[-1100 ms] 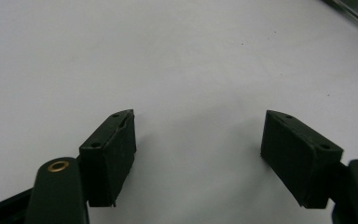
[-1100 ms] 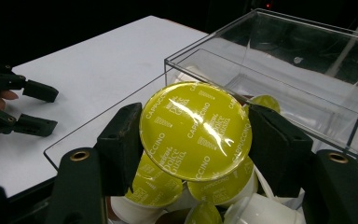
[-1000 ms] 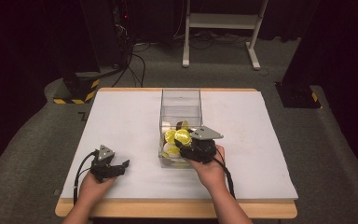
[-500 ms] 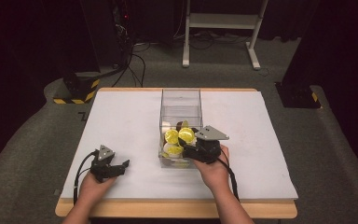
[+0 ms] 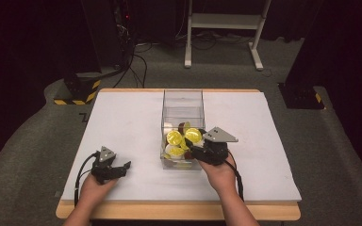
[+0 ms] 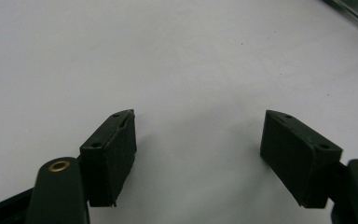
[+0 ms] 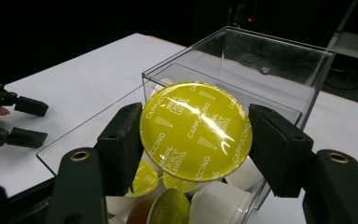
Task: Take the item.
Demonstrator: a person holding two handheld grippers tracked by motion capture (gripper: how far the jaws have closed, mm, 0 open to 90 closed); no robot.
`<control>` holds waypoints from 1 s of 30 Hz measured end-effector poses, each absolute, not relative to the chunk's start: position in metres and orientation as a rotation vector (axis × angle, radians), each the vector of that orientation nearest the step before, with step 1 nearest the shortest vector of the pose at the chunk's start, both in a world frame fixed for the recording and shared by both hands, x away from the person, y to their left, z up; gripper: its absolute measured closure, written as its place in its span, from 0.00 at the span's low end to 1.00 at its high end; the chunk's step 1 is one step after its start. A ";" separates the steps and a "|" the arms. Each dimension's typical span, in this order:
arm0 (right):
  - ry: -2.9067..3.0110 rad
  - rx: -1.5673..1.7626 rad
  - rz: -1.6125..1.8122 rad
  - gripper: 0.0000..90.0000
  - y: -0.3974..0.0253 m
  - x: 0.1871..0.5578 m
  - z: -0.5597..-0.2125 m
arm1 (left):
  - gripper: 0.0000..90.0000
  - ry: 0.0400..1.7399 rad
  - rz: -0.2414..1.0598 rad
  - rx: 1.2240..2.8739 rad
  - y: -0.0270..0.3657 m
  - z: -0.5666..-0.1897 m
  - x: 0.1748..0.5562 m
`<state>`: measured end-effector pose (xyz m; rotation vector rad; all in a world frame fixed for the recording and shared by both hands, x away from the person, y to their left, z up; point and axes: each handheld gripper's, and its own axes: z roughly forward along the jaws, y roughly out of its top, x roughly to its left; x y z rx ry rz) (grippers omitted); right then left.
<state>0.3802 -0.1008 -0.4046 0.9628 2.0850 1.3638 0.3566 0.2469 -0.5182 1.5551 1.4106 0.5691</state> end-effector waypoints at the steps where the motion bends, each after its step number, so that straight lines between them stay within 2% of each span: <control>1: 2.083 0.966 1.364 0.43 -0.102 0.380 -0.404 | 0.30 1.411 0.569 1.556 0.247 -0.518 0.357; 30: 2.003 1.055 1.346 0.43 -0.140 0.381 -0.396 | 0.30 1.411 0.568 1.557 0.247 -0.518 0.357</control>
